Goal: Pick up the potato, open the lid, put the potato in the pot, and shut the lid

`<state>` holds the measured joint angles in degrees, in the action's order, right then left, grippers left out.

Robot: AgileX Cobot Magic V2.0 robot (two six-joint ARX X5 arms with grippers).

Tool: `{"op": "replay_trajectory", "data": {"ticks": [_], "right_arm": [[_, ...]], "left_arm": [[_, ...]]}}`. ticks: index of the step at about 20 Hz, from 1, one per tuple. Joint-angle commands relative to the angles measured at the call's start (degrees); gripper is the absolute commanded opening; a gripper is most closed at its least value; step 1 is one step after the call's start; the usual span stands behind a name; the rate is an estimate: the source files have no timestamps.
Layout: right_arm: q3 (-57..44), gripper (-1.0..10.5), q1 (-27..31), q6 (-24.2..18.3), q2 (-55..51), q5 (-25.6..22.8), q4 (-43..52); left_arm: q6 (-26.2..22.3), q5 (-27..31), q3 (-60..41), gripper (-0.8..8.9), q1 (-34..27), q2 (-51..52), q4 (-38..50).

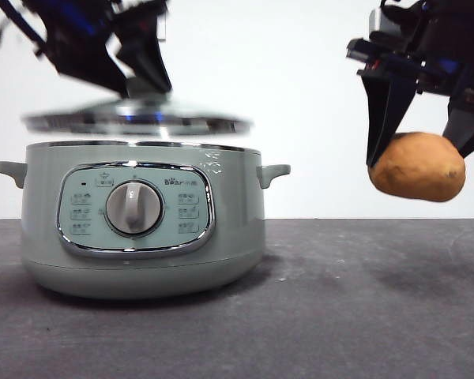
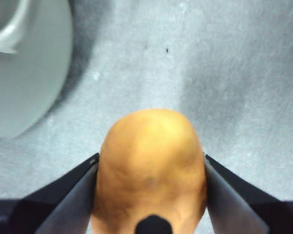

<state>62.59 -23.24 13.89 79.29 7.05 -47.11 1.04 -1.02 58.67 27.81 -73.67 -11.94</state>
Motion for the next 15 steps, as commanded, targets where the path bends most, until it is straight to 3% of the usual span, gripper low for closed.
{"op": "replay_trajectory", "data": {"ticks": [1, 5, 7, 11, 15], "right_arm": [[0.31, 0.0, -0.02, -0.48, -1.57, 0.11, 0.39], [2.34, 0.0, -0.59, -0.55, -2.16, 0.50, 1.27], [4.35, 0.0, -2.12, -1.36, -2.14, 0.50, 2.93], [11.21, -0.1, -7.58, -2.01, -1.01, 0.50, 5.88], [22.03, -0.1, -14.21, -3.56, 6.91, 0.35, 5.73]], "left_arm": [[-1.31, 1.03, 2.86, -0.08, 0.02, 6.36, 2.38], [-1.95, 1.55, 5.60, -0.08, -0.02, 17.70, -4.26], [-3.67, 4.81, 7.69, -0.08, -0.02, 23.26, -9.97], [-4.79, 10.29, 11.87, -0.08, -0.02, 31.89, -20.39], [-4.76, 12.20, 13.05, -0.08, -0.02, 38.53, -25.20]]}}
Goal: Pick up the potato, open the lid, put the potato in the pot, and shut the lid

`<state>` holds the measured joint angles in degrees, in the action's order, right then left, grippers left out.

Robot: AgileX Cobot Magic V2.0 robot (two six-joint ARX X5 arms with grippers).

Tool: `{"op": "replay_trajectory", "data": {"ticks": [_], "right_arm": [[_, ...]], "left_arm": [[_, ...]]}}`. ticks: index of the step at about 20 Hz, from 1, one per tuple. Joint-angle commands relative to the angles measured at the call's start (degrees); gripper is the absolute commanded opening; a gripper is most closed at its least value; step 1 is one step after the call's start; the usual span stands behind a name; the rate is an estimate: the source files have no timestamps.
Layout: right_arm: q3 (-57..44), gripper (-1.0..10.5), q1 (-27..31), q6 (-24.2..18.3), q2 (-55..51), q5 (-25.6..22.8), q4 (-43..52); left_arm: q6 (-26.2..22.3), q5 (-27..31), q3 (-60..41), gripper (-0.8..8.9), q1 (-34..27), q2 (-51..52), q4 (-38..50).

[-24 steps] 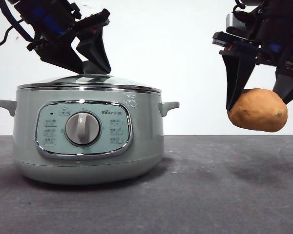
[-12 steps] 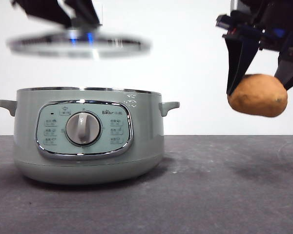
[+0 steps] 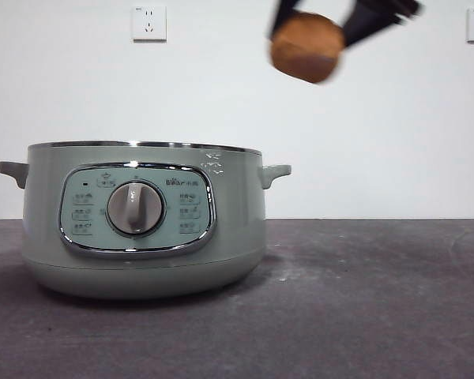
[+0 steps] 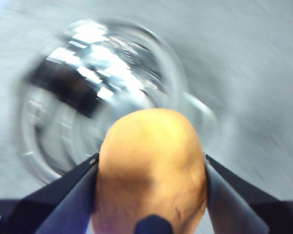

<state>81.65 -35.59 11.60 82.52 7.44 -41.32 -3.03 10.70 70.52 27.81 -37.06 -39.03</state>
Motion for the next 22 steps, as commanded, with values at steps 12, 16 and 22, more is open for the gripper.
{"op": "replay_trajectory", "data": {"ticks": [12, 16, 22], "right_arm": [[29.33, -0.1, -8.11, -8.17, 37.64, -0.39, -0.83], [29.33, -0.1, -8.15, -8.72, 42.16, -0.42, -1.01], [29.33, -0.1, -8.15, -9.18, 44.54, -0.39, -3.52]], "left_arm": [[-0.39, 1.25, 1.20, -0.08, -0.02, 4.48, -2.36], [-0.39, 1.27, 1.20, -0.08, -0.02, 4.35, -2.69], [-0.02, 1.27, 1.20, -0.08, -0.02, 3.45, -3.08]]}}
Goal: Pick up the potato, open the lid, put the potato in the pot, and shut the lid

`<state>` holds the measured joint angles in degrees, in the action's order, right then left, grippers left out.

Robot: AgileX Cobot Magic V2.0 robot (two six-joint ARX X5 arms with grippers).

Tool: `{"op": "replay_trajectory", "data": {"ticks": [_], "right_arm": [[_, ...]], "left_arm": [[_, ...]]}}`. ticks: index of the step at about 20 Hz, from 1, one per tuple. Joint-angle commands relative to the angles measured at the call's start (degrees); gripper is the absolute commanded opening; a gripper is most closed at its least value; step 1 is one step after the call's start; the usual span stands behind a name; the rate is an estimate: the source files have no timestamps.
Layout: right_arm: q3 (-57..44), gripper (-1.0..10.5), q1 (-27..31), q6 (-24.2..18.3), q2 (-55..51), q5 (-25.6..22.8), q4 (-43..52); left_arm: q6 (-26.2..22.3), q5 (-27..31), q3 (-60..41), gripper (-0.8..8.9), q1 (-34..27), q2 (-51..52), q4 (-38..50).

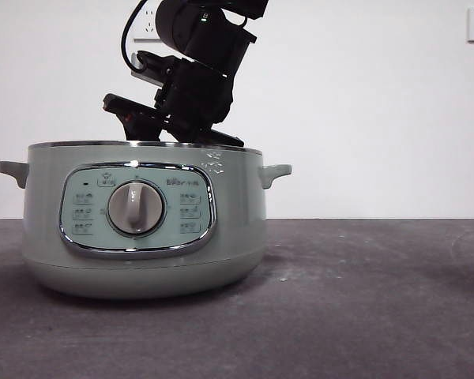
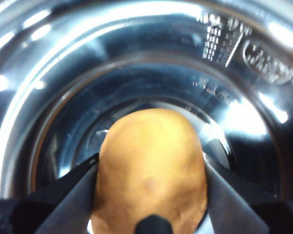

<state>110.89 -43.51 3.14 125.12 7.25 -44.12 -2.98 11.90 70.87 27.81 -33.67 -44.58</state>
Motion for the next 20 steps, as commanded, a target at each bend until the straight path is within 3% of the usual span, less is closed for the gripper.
{"op": "replay_trajectory", "data": {"ticks": [1, 3, 6, 8, 16, 20], "right_arm": [[0.09, -0.1, -0.24, -1.11, 2.21, -0.17, -1.38], [0.09, 0.2, -0.39, -1.14, 2.27, -0.04, -1.40], [0.09, 3.9, -0.44, -1.09, 2.27, -0.11, -1.55], [0.09, 4.8, -0.55, -1.07, 2.27, -0.11, -1.44], [0.09, 4.8, -0.39, -0.22, -6.49, -0.35, -5.90], [0.09, 4.7, -0.20, -0.24, -17.70, -9.46, -13.22]], "left_arm": [[-0.07, 0.04, 0.83, -0.08, -0.02, -0.35, 2.32], [-0.07, 0.07, 0.83, -0.08, -0.02, -1.16, 1.92], [-0.07, 0.04, 0.83, -0.08, -0.02, -2.23, 1.57], [-0.07, 0.07, 0.85, -0.08, -0.02, -2.47, 1.60], [-0.02, 0.07, 0.85, -0.08, -0.02, -4.52, 2.78], [-0.02, -0.22, 0.85, -0.08, -0.02, -9.84, 6.29]]}}
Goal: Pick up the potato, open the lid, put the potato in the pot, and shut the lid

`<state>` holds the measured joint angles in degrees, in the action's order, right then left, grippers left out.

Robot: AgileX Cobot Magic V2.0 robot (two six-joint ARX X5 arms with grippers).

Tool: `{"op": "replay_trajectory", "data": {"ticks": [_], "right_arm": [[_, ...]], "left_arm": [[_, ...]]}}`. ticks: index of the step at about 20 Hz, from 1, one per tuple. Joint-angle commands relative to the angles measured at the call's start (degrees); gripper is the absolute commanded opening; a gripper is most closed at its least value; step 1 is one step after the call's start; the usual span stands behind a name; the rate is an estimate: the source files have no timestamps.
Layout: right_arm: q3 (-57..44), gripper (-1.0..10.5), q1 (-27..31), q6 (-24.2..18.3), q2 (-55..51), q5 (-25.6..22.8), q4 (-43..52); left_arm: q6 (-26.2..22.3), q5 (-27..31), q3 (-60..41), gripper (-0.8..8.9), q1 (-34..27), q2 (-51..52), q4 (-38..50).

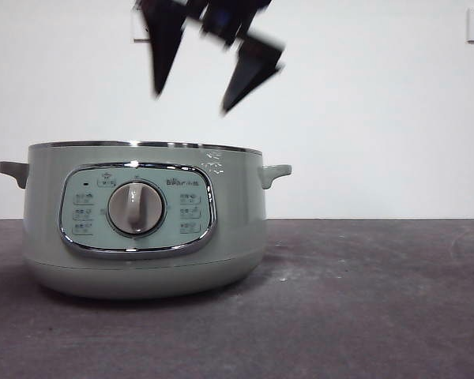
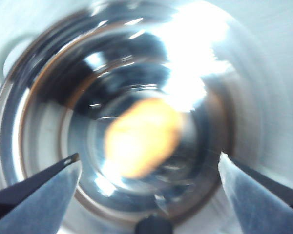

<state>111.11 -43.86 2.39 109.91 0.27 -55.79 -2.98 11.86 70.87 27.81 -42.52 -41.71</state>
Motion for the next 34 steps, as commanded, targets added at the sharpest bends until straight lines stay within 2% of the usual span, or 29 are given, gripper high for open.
{"op": "replay_trajectory", "data": {"ticks": [1, 3, 5, 10, 16, 21, 27, 34], "right_arm": [[-0.13, 4.7, 0.68, 0.46, -5.51, -4.48, -2.69], [-0.13, 4.7, 1.40, 0.48, -11.41, -9.27, -4.74], [-0.13, 4.7, 2.23, 0.50, -15.82, -10.84, -5.53], [-0.13, 4.7, 2.97, 0.52, -24.13, -11.21, -8.17], [-0.13, 4.7, 2.97, 0.50, -28.48, -11.52, -11.54], [-0.13, 4.7, 2.99, 0.66, -28.61, -17.27, -14.69], [-0.13, 4.7, 2.99, 0.74, -28.61, -17.18, -15.08], [-0.13, 4.7, 2.99, 0.87, -28.61, -17.16, -15.12]], "left_arm": [[0.00, -0.33, 0.83, -0.08, -0.02, -2.89, 4.11], [0.68, -2.14, 0.83, -0.08, -0.02, -7.67, 5.38], [3.15, -5.07, 0.83, -0.08, -0.02, -12.24, 7.30], [6.71, -7.63, 0.81, -0.08, 1.03, -23.52, 14.34], [9.22, -6.97, 0.68, -0.09, 3.54, -32.44, 19.98], [10.93, -2.40, -3.50, -0.09, 5.57, -33.46, 25.57], [13.70, -1.36, -9.94, -0.09, 5.62, -33.46, 33.70], [13.99, -0.04, -10.95, -0.09, 5.60, -33.81, 34.18]]}}
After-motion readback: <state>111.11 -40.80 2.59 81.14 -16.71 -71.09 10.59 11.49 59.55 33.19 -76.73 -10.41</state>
